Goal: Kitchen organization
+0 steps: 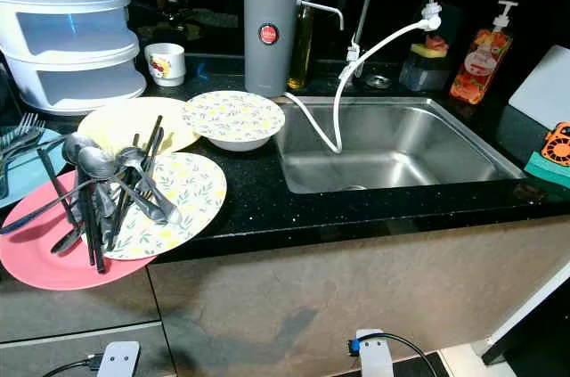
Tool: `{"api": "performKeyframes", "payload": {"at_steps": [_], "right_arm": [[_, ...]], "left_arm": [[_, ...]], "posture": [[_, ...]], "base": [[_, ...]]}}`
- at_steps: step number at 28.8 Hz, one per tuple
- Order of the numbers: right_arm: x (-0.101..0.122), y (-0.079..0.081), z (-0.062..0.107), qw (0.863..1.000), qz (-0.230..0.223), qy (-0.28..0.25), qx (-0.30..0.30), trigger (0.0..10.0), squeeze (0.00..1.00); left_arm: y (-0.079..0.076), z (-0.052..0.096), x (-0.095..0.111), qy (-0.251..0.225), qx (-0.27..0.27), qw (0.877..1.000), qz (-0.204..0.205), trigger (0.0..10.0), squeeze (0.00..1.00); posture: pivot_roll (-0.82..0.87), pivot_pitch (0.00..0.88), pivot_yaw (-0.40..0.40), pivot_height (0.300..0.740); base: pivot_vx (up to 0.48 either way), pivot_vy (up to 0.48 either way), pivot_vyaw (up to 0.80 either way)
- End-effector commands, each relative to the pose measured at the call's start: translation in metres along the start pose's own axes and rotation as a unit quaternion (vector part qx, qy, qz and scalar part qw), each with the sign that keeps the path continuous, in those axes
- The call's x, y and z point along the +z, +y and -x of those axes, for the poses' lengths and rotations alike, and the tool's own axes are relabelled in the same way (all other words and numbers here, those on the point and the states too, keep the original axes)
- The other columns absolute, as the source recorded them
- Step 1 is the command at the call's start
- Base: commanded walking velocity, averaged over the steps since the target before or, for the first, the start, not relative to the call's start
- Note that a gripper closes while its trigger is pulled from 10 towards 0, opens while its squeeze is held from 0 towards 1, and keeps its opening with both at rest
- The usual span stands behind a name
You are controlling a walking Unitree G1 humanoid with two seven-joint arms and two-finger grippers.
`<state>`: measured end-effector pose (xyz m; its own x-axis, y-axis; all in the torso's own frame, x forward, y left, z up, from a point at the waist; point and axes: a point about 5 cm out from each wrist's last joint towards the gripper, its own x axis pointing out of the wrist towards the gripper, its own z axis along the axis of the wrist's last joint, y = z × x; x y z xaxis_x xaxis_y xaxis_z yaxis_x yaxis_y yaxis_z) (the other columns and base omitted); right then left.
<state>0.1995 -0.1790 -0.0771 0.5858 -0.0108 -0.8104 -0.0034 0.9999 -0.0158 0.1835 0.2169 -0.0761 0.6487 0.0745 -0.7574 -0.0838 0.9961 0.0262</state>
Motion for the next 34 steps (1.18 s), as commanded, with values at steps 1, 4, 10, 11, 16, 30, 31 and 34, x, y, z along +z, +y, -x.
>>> {"api": "performKeyframes", "payload": {"at_steps": [1, 4, 10, 11, 16, 30, 31, 34], "right_arm": [[-0.006, -0.004, 0.001, 1.000, 0.002, 0.008, -0.001, 10.0, 0.00], [-0.008, -0.004, 0.001, 1.000, 0.003, 0.010, -0.001, 10.0, 0.00], [-0.010, -0.006, 0.002, 1.000, 0.022, 0.015, 0.001, 10.0, 0.00], [-0.010, -0.007, 0.002, 1.000, 0.025, 0.016, 0.001, 10.0, 0.00], [-0.006, -0.005, 0.002, 0.999, 0.038, 0.010, 0.008, 10.0, 0.00], [0.000, -0.001, 0.000, 0.999, 0.045, 0.000, 0.013, 10.0, 0.00], [-0.002, -0.001, 0.001, 0.999, 0.045, 0.002, 0.012, 10.0, 0.00], [-0.005, 0.000, 0.001, 0.999, 0.041, 0.005, 0.011, 10.0, 0.00]], "left_arm": [[0.001, 0.001, -0.005, 0.011, 0.003, 1.000, -0.012, 10.0, 0.00], [0.001, 0.001, -0.005, 0.012, 0.003, 1.000, -0.012, 10.0, 0.00], [-0.002, 0.004, -0.016, 0.015, 0.008, 1.000, -0.003, 10.0, 0.00], [-0.004, 0.005, -0.019, 0.012, 0.007, 1.000, -0.001, 10.0, 0.00], [-0.019, 0.008, -0.022, -0.016, -0.005, 1.000, 0.002, 10.0, 0.00], [-0.022, 0.009, -0.006, -0.058, -0.022, 0.998, -0.006, 10.0, 0.00], [-0.021, 0.009, -0.005, -0.059, -0.023, 0.998, -0.006, 10.0, 0.00], [-0.016, 0.010, -0.003, -0.060, -0.020, 0.998, -0.009, 10.0, 0.00]], "posture": [[0.07, 0.012, -0.070, 0.740], [0.07, 0.018, -0.073, 0.740], [0.05, 0.064, -0.104, 0.740], [0.05, 0.068, -0.109, 0.740], [0.02, 0.086, -0.122, 0.740], [0.03, 0.134, -0.096, 0.740], [0.03, 0.134, -0.095, 0.740], [0.04, 0.139, -0.085, 0.740]], "base": [[0.000, 0.000, 0.00], [0.000, 0.000, 0.00], [0.000, 0.000, 0.00], [0.000, 0.000, 0.00], [0.000, 0.000, 0.00], [0.000, 0.000, 0.00], [0.000, 0.000, 0.00], [0.000, 0.000, 0.00]]}}
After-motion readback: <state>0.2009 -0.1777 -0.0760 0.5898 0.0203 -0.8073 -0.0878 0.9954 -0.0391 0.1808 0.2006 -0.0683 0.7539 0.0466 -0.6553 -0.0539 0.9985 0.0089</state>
